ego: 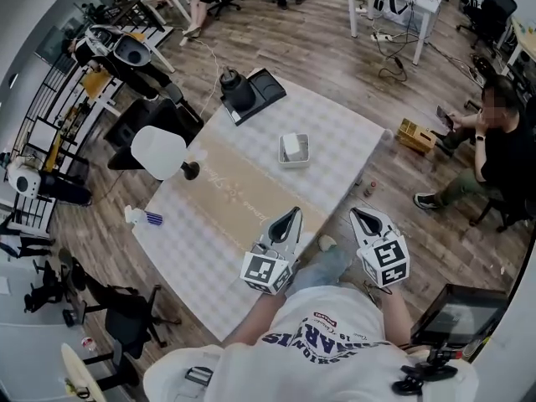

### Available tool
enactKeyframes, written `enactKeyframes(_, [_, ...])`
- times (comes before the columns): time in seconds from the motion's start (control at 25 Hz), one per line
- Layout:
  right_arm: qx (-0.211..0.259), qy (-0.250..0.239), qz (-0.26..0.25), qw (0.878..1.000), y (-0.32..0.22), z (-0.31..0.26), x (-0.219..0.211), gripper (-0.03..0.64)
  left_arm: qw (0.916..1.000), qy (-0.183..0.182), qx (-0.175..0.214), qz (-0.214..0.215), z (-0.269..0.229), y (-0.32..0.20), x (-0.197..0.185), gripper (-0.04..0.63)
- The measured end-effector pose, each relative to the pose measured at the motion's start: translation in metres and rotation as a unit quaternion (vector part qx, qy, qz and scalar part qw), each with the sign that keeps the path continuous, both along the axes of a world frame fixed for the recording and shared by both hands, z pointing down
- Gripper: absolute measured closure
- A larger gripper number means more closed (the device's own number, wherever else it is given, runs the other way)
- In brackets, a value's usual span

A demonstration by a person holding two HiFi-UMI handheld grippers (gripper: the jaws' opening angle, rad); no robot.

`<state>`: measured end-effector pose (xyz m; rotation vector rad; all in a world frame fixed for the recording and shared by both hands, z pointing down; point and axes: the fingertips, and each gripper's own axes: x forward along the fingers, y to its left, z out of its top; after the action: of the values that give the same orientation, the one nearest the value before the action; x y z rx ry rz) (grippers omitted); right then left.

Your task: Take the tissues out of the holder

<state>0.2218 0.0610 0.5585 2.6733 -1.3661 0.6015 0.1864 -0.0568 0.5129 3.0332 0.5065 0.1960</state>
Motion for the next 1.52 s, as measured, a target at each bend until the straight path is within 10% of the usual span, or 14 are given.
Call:
enactKeyframes(0.76, [-0.021,0.026,-0.108,0.994,-0.070,-0.026,0.135,0.609,0.9977,-0.006,-0.023,-0.063,0.007,-0.041,0.125,0.592])
enactKeyframes(1.52, [-0.008,0.018,-0.233,0.972,-0.156,-0.048,0.114,0.609,0.9858,0.034,-0.020,-0.163,-0.008,-0.097,0.096,0.591])
